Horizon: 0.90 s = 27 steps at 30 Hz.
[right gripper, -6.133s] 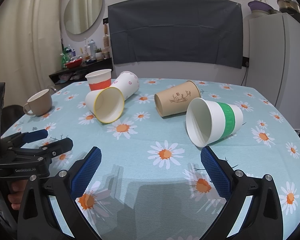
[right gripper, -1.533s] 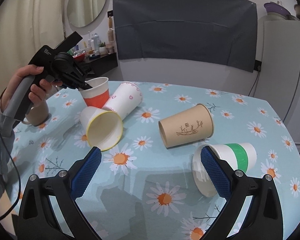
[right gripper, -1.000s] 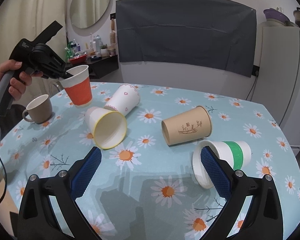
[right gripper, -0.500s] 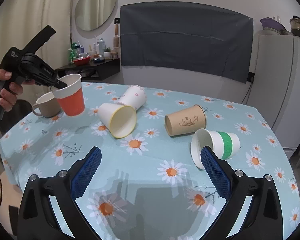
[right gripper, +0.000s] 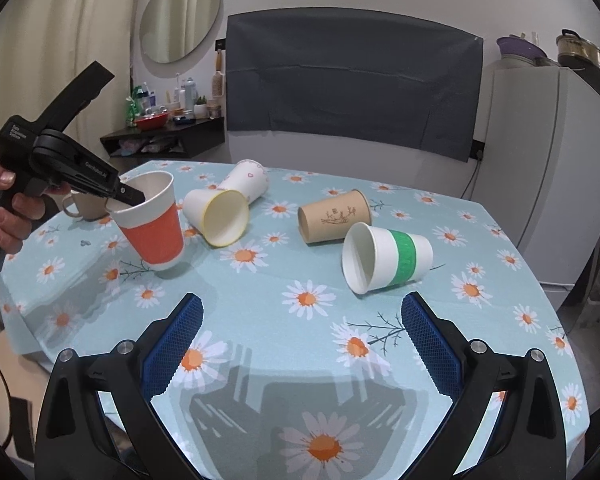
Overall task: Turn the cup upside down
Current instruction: 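Lift the red-and-white cup off the table with the left gripper, then tilt the cup over, lay it on its side, open the left gripper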
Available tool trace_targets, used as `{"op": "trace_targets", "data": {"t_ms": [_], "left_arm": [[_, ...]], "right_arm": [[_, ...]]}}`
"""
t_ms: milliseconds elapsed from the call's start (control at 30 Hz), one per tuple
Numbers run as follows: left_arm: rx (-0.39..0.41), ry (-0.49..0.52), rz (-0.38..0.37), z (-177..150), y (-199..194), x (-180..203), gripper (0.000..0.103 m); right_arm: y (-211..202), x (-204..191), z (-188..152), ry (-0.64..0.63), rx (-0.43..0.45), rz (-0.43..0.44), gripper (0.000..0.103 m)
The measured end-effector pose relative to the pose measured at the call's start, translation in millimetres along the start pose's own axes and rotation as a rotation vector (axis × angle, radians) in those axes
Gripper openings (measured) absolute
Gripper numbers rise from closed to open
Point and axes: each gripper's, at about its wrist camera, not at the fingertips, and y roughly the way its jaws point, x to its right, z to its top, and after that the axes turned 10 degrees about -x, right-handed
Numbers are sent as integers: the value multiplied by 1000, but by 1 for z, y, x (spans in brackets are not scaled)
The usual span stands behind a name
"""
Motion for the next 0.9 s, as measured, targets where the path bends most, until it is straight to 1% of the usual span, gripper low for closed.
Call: {"op": "trace_targets", "data": {"t_ms": [167, 267, 467, 533, 633, 900], "left_arm": [[-2, 22, -67, -7, 11, 24, 6], [-11, 8, -106, -9, 22, 32, 6], [-31, -44, -250, -14, 41, 39, 6], [-28, -53, -280, -16, 44, 39, 6], [-19, -74, -306, -20, 45, 35, 6], [-22, -110, -287, -25, 49, 7, 9]], "right_arm": [[6, 21, -9, 34, -27, -20, 95], [12, 33, -14, 57, -49, -25, 95], [23, 48, -17, 57, -88, -32, 95], [27, 49, -16, 54, -99, -27, 95], [35, 50, -14, 48, -118, -16, 95], [51, 31, -2, -2, -138, 18, 95]]}}
